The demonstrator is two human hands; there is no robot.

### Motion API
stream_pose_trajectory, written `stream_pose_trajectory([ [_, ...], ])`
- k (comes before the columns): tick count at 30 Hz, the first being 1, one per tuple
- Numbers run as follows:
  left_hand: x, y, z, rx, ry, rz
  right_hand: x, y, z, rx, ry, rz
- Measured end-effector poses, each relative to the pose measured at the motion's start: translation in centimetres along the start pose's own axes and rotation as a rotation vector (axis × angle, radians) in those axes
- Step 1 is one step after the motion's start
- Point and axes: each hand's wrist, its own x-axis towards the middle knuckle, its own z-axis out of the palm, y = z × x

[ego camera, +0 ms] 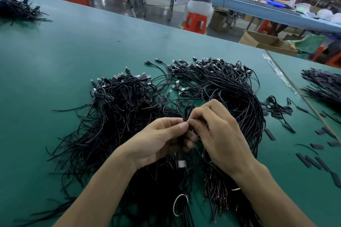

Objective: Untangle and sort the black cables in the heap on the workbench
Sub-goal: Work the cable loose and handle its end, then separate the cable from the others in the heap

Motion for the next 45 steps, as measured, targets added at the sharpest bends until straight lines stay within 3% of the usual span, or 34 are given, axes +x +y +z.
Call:
stream_pose_trajectory([
  [4,0.1,-0.1,0.3,0.472,0.111,0.091,-0.6,0.1,0.9,0.026,0.077,0.017],
  [6,0.4,-0.5,0.3,0.880,0.265,0.180,-0.8,0.0,1.4,0.122,0.118,0.120],
  [8,0.4,-1.0,0.2,1.079,0.438,0.293,-1.0,-0.4,2.1,0.241,0.158,0.234],
  [12,0.3,-1.2,0.3,0.962,0.508,0.400,-0.7,-0.8,3.2,0.553,0.170,0.428],
  [16,0.2,-0.1,0.5,0.807,0.415,0.437,-0.5,-1.2,3.3,0.779,0.108,0.463],
  [24,-0.2,0.8,1.1,-0.023,0.227,0.396,-0.2,-1.0,2.2,0.773,0.022,0.441],
  [29,-0.2,0.8,1.6,0.157,0.389,0.466,-0.7,-1.3,2.9,0.745,-0.001,0.437],
  [33,-0.2,0.4,1.3,0.260,0.384,0.538,-0.6,-1.0,2.9,0.827,0.011,0.484],
  [38,0.4,-0.7,0.1,0.788,0.583,0.547,-0.3,-0.7,2.6,0.814,0.134,0.494],
  [41,0.6,-0.9,-0.1,0.792,0.550,0.489,-0.1,-0.7,2.3,0.794,0.172,0.467],
  [45,0.6,-0.9,-0.1,0.711,0.656,0.476,-0.1,-1.2,2.1,0.795,0.089,0.394],
])
